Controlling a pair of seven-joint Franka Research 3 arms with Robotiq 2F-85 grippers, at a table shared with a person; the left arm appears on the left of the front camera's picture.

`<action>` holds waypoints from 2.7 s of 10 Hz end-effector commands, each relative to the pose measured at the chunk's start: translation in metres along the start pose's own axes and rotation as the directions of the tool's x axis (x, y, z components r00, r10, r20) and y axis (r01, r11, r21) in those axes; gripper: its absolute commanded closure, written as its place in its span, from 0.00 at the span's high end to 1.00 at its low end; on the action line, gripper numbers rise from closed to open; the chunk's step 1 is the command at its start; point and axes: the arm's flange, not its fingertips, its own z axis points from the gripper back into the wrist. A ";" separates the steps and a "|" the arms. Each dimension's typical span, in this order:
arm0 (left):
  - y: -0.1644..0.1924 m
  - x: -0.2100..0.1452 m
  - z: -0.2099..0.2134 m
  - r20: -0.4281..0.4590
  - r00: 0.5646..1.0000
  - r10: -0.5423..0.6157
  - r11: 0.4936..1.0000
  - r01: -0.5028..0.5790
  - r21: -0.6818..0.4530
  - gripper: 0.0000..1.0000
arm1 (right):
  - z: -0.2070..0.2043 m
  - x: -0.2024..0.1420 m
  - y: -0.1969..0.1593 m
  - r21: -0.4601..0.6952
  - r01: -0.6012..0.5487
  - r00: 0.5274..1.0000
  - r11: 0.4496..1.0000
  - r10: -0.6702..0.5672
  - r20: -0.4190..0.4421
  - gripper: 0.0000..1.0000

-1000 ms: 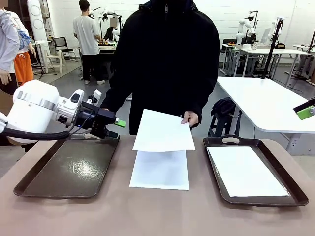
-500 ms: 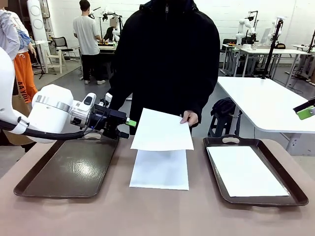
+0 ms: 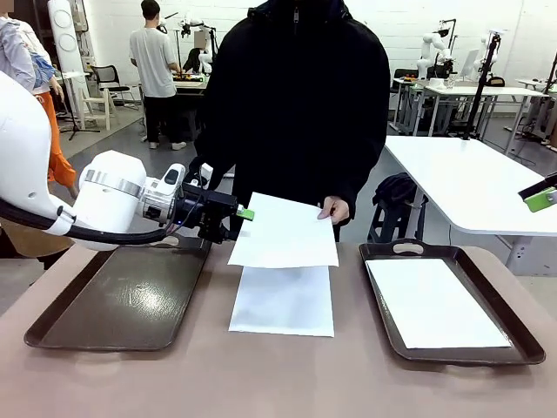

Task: Sort the A4 documents.
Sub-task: Receive the A4 Paper.

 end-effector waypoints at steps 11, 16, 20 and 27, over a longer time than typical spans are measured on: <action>0.007 0.023 -0.025 0.036 0.999 0.041 0.997 -0.038 -0.065 0.62 | 0.000 0.000 0.000 -0.002 0.000 1.000 1.000 0.000 0.001 1.00; 0.009 0.021 -0.022 0.050 0.998 0.045 0.997 -0.043 -0.059 0.21 | 0.000 0.000 0.000 -0.002 0.000 1.000 1.000 0.000 0.001 1.00; 0.008 0.020 -0.020 0.050 0.998 0.044 0.998 -0.042 -0.053 0.00 | 0.000 0.000 0.000 -0.002 0.000 1.000 1.000 0.000 0.001 1.00; 0.007 0.018 -0.020 0.031 0.999 0.043 0.998 -0.042 -0.048 0.00 | 0.000 0.000 0.000 -0.002 0.000 1.000 1.000 0.000 0.001 1.00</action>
